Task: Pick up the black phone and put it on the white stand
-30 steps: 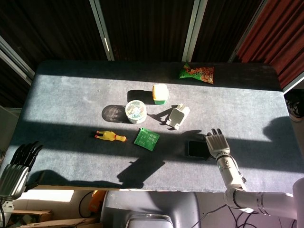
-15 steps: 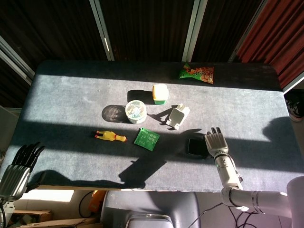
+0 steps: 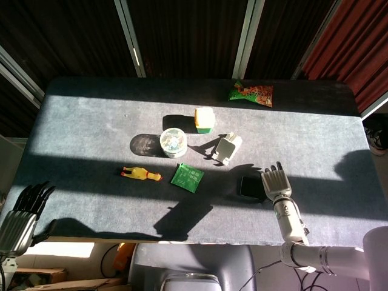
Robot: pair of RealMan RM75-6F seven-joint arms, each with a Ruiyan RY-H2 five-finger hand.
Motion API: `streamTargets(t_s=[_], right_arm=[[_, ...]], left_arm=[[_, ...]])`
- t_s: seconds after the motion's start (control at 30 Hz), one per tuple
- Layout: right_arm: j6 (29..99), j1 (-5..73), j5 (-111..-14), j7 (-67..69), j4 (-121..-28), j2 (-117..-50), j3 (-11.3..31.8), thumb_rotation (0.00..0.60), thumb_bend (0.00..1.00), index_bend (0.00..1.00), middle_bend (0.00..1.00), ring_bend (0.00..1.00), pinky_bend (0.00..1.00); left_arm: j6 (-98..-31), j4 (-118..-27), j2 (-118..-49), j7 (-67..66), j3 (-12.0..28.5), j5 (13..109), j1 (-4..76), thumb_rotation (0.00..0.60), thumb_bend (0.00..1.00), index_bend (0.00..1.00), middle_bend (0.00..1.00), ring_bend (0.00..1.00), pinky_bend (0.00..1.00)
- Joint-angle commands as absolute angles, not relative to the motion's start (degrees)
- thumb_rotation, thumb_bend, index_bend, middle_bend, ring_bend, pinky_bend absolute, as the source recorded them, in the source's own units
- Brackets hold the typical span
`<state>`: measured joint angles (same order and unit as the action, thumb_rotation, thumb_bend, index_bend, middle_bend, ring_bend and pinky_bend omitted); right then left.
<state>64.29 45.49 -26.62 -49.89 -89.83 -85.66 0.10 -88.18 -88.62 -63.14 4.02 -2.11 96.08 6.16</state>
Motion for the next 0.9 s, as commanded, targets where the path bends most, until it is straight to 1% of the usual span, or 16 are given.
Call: streamTargets(t_s=[0.03,0.33,0.6,0.9], right_arm=[[65.5,45.2,-27.0,-50.7,-90.0,-86.1,0.1,0.6,0.22,0.63,0.43,0.23,0.06],[70.3,44.8,-28.7,-55.2,-89.7,-88.6,-0.2,0.6,0.23,0.74,0.51,0.34,0.2],[72.7,44.5,-28.9,-59.3,-88.3,-90.8,0.2,0.6,0.23,0.81,0.57,0.41,0.24],[73.8,44.1,-29.6,-62.2,-86.8,-92.5,0.8,0.6,0.25,0.84,0.59,0.44,0.29]], left_arm=[[-88.6,-88.5,-63.1,4.3,-2.2,96.4,6.0,0.6,0.37,0.0,0.0,0.0,0.0],[-89.4,-88.1,-62.9,5.3,-2.3,96.8,5.7,0.6,0.37,0.0,0.0,0.0,0.0],[-90.0,-87.9,-62.8,5.9,-2.3,96.9,5.4,0.6,0.37,0.0,0.0,0.0,0.0],[-90.4,-87.7,-62.7,6.4,-2.3,97.0,5.2,0.6,0.37,0.0,0.0,0.0,0.0]])
